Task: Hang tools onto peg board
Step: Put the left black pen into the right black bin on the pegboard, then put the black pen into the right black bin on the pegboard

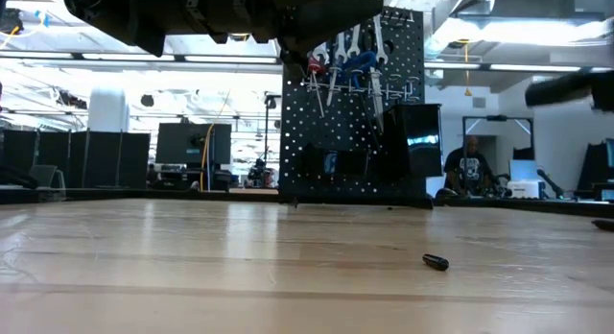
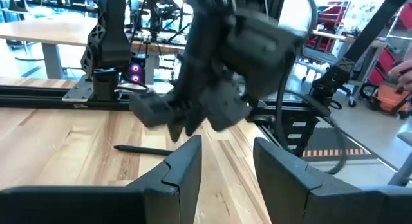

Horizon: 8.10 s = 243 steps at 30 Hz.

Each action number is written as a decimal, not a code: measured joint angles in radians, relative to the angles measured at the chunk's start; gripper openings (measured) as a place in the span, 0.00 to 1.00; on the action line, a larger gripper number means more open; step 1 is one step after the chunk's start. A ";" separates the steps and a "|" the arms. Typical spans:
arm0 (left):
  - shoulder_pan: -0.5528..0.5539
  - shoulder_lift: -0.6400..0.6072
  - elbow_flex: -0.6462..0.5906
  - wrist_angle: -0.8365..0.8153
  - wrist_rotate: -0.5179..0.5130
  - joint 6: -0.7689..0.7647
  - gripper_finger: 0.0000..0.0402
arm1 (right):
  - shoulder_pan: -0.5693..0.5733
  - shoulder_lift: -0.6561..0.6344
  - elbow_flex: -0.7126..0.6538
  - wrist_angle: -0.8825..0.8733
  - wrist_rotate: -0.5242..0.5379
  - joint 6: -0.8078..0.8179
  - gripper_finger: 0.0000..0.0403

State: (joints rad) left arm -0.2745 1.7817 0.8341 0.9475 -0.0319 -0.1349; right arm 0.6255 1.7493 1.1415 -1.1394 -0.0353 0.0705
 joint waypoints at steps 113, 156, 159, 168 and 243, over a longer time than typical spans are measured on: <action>0.010 0.000 0.002 -0.029 0.000 0.006 0.33 | 0.261 0.096 -0.087 -0.145 -0.081 0.001 0.46; 0.006 0.000 0.002 -0.014 0.000 -0.002 0.33 | 0.072 -0.174 -0.109 0.448 0.521 0.351 0.02; 0.006 0.000 0.002 -0.014 0.000 -0.002 0.33 | 0.035 -0.294 -0.147 0.509 0.665 0.328 0.01; 0.005 0.000 0.002 -0.014 0.000 0.004 0.33 | -0.178 -0.465 -0.161 0.555 0.722 0.325 0.07; -0.180 -0.443 -0.008 -0.755 -0.395 0.075 0.33 | -0.356 -0.115 -0.676 1.464 0.368 0.566 0.02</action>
State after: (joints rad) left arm -0.4549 1.3388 0.8265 0.1928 -0.4267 -0.0596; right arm 0.2694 1.6339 0.4653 0.3245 0.3330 0.6366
